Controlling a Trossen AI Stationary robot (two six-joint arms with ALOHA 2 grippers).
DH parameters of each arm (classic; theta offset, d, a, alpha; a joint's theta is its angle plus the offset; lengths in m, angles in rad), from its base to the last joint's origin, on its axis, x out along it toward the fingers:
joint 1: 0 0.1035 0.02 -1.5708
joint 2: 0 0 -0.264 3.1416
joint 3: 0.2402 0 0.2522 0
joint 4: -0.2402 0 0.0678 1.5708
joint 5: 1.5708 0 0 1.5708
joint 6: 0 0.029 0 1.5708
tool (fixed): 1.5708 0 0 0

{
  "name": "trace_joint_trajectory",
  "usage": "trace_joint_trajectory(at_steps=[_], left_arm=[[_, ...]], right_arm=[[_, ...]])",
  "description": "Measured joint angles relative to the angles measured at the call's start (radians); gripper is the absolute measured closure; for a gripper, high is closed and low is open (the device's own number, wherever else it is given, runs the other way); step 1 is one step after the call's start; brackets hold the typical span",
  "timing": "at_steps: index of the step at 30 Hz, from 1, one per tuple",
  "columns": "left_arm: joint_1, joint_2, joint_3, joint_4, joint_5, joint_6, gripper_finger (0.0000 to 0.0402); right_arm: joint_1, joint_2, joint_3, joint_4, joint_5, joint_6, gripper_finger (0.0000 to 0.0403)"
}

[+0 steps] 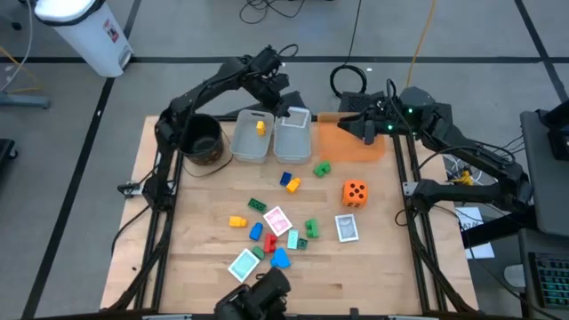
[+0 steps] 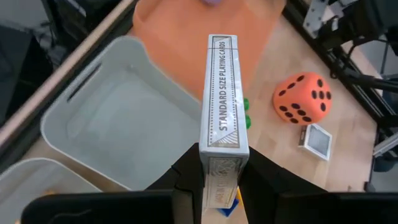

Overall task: Pick & Place Toys
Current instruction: Put the brown deck of cards into the right gray bin

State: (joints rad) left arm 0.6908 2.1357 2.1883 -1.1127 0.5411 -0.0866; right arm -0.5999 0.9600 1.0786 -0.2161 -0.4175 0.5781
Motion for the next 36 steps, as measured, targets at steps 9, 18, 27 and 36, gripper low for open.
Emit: trace_joint_trajectory(at_steps=[9,18,27,36], left_arm=[[0.006,0.076,0.000,0.013,-0.011,-0.085,0.0323],[0.007,0.120,-0.001,0.041,-0.056,-0.184,0.0323],[0.007,0.140,-0.005,0.094,-0.036,-0.310,0.0323],[0.004,0.156,-0.005,0.092,-0.050,-0.359,0.0322]], right_arm=[[0.000,0.000,0.000,-0.006,0.001,-0.027,0.0222],[0.000,0.000,-0.001,-0.024,0.005,-0.050,0.0222],[0.000,-0.005,-0.110,0.003,0.028,-0.004,0.0222],[0.000,-0.033,-0.272,0.333,0.025,0.119,0.0222]])
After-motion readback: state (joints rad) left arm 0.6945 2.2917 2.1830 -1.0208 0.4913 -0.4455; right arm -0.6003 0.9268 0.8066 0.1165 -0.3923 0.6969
